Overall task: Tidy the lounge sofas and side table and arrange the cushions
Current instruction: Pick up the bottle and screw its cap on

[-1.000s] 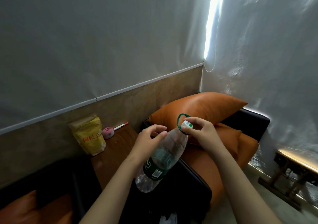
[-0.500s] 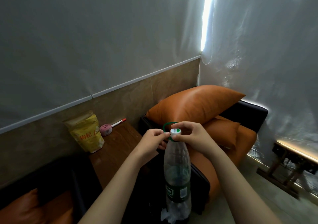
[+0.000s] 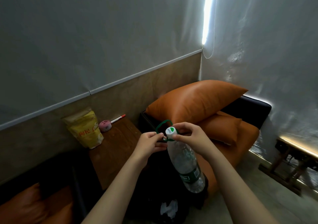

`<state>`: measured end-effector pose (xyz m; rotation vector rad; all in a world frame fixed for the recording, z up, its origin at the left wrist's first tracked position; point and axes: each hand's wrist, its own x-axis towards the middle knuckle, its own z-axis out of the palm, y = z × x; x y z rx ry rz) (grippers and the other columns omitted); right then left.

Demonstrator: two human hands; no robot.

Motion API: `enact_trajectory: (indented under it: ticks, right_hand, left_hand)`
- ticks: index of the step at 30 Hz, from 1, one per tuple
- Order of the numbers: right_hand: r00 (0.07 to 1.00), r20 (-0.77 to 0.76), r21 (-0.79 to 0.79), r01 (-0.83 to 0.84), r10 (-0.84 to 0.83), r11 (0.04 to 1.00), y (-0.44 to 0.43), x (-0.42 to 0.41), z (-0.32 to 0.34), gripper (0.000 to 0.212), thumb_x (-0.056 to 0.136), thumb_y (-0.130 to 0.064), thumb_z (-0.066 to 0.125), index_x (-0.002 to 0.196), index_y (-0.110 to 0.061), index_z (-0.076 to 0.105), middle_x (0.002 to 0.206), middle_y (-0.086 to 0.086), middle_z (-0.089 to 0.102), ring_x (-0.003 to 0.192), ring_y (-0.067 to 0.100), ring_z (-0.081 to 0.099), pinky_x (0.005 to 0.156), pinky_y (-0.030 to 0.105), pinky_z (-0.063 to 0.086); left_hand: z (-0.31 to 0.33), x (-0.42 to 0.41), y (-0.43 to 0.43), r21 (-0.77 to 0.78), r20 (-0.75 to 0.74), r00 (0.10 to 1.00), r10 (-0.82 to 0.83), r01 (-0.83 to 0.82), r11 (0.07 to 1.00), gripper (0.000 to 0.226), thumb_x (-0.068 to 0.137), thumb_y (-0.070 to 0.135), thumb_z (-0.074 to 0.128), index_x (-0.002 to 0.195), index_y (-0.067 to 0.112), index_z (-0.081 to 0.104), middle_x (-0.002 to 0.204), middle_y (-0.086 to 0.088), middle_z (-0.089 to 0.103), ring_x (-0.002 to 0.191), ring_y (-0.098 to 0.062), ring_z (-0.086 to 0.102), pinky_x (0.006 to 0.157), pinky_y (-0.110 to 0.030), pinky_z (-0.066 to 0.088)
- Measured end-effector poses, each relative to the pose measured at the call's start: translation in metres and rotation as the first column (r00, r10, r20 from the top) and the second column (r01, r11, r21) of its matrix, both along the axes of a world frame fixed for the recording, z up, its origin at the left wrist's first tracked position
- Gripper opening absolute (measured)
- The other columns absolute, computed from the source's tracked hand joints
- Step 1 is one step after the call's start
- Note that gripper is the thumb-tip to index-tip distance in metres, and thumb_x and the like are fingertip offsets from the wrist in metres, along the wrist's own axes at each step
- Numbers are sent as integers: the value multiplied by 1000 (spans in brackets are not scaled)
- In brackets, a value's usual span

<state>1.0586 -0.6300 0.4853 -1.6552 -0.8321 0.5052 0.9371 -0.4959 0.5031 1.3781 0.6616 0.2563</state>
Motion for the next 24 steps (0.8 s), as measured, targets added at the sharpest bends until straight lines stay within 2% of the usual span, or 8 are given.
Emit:
enact_trajectory:
  ticks: [2, 5, 7, 10, 14, 17, 20, 24]
  right_hand:
    - [1000, 10, -7, -22, 22, 1000, 0, 3, -3, 34, 73, -36, 81, 105, -31, 71, 103, -4, 71, 101, 16, 64, 92, 40, 53]
    - [999, 10, -31, -37, 37, 999, 1, 6, -6, 27, 75, -31, 82, 100, -30, 72, 97, -7, 72, 96, 10, 65, 85, 29, 55]
    - [1000, 6, -34, -24, 24, 999, 1, 8, -10, 25, 73, -32, 83, 95, -27, 73, 91, -7, 73, 90, 5, 66, 77, 23, 52]
    - [999, 1, -51, 36, -36, 998, 1, 9, -21, 20, 73, -32, 83, 89, -26, 73, 88, -7, 72, 86, 2, 65, 69, 12, 46]
    - [985, -48, -70, 164, -168, 984, 0, 13, -45, 18, 69, -35, 84, 82, -26, 74, 82, -4, 73, 84, 8, 67, 74, 25, 52]
    - [966, -112, -106, 221, -233, 969, -5, 14, -65, 19, 70, -37, 83, 79, -24, 73, 78, -1, 72, 78, 14, 68, 68, 27, 51]
    - [938, -167, -131, 284, -304, 950, -10, 13, -78, 25, 68, -43, 81, 78, -22, 72, 76, 2, 73, 76, 20, 70, 71, 36, 54]
    - [914, -200, -173, 321, -352, 931, -17, 12, -90, 21, 75, -35, 80, 82, -19, 70, 78, 5, 71, 73, 17, 68, 69, 33, 54]
  left_hand:
    - [-2, 3, -3, 11, 16, 1000, 11, -11, 1000, 21, 97, 13, 55, 84, 2, 67, 76, -13, 69, 65, -18, 68, 67, -27, 59]
    - [-7, 8, -4, 25, 36, 999, 31, -32, 999, 22, 97, 15, 55, 86, 1, 68, 83, -18, 68, 79, -25, 65, 85, -39, 54]
    - [-12, 11, -5, 53, 29, 999, 17, -18, 998, 21, 96, 15, 57, 90, 2, 71, 90, -18, 69, 87, -26, 65, 85, -38, 52]
    - [-22, 12, -7, 57, 16, 1000, -9, 8, 998, 17, 94, 14, 60, 103, 5, 71, 96, -13, 70, 94, -22, 65, 81, -30, 52]
    - [-35, 12, -14, 128, -53, 998, 25, -18, 992, 25, 94, 11, 59, 117, 3, 64, 106, -9, 68, 99, -17, 63, 82, -22, 50]
    - [-51, 8, -16, 102, -151, 988, 39, -24, 994, 26, 96, 16, 57, 119, 5, 64, 110, -7, 66, 98, -12, 60, 77, -18, 48]
    - [-69, 6, -16, 68, -246, 967, 67, -51, 996, 21, 96, 21, 58, 114, 13, 64, 112, -2, 64, 94, -6, 57, 74, -21, 45]
    - [-96, -1, -18, 27, -349, 930, 120, -118, 993, 13, 97, 23, 56, 107, 18, 62, 111, 0, 60, 104, -15, 52, 87, -29, 41]
